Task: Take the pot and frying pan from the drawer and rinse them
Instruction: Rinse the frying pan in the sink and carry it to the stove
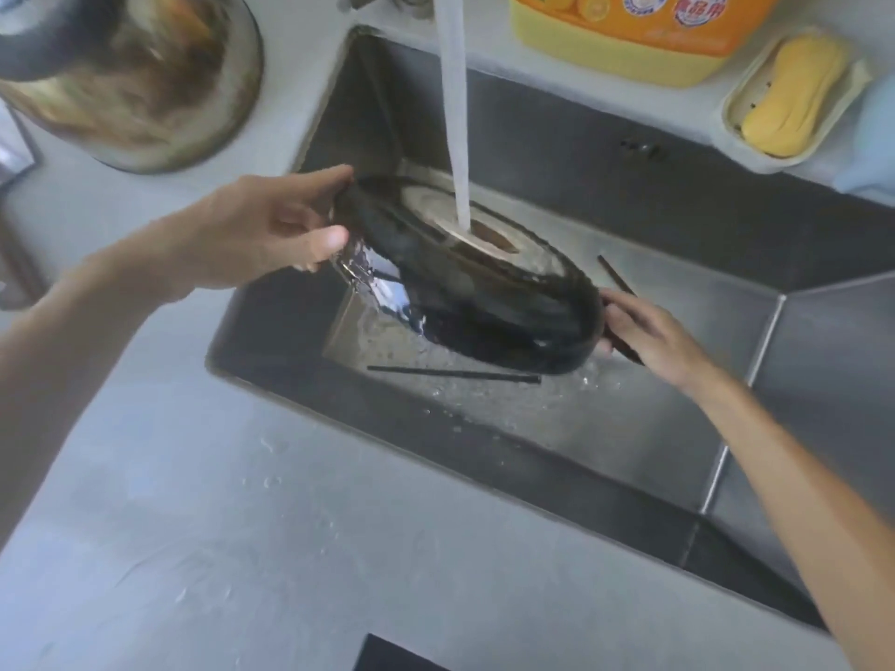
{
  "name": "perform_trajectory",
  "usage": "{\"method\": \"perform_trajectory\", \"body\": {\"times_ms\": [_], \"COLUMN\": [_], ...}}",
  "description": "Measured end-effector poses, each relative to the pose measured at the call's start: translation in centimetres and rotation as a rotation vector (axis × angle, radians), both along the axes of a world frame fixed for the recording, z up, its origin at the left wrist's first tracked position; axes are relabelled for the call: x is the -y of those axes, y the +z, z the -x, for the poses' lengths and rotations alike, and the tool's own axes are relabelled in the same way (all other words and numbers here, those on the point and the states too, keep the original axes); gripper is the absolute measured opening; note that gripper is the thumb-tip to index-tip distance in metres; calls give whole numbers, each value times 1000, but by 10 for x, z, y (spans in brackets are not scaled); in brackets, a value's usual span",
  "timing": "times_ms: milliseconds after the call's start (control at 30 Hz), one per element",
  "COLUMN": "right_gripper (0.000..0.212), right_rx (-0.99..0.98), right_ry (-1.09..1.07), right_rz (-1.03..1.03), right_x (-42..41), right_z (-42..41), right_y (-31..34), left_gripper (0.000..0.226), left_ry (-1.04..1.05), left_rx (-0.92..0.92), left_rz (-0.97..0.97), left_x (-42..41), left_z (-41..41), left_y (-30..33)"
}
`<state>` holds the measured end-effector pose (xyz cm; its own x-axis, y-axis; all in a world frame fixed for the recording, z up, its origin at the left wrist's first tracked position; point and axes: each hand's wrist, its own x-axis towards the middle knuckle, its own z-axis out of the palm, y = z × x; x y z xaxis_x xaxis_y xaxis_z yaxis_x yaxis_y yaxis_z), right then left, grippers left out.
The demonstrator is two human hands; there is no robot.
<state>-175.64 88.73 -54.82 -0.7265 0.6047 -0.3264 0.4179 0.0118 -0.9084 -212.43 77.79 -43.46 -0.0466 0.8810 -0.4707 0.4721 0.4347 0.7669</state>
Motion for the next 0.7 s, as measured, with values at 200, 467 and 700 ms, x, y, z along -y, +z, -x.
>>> {"method": "perform_trajectory", "body": {"times_ms": [200, 467, 700], "right_gripper": [31, 44, 39], "right_rx": [240, 363, 152], "right_ry": [101, 98, -68], "right_rz": [-278, -839, -606], "right_x": [-52, -44, -4], "right_z": [-3, -11, -31], "right_y": [34, 79, 35], "left_gripper": [99, 117, 124], "left_ry": [-17, -174, -205], "left_rx": [179, 284, -70], "left_rz": [144, 151, -78], "left_x": [28, 37, 32], "left_z": [4, -17, -26], "left_y": [-46, -80, -62]}}
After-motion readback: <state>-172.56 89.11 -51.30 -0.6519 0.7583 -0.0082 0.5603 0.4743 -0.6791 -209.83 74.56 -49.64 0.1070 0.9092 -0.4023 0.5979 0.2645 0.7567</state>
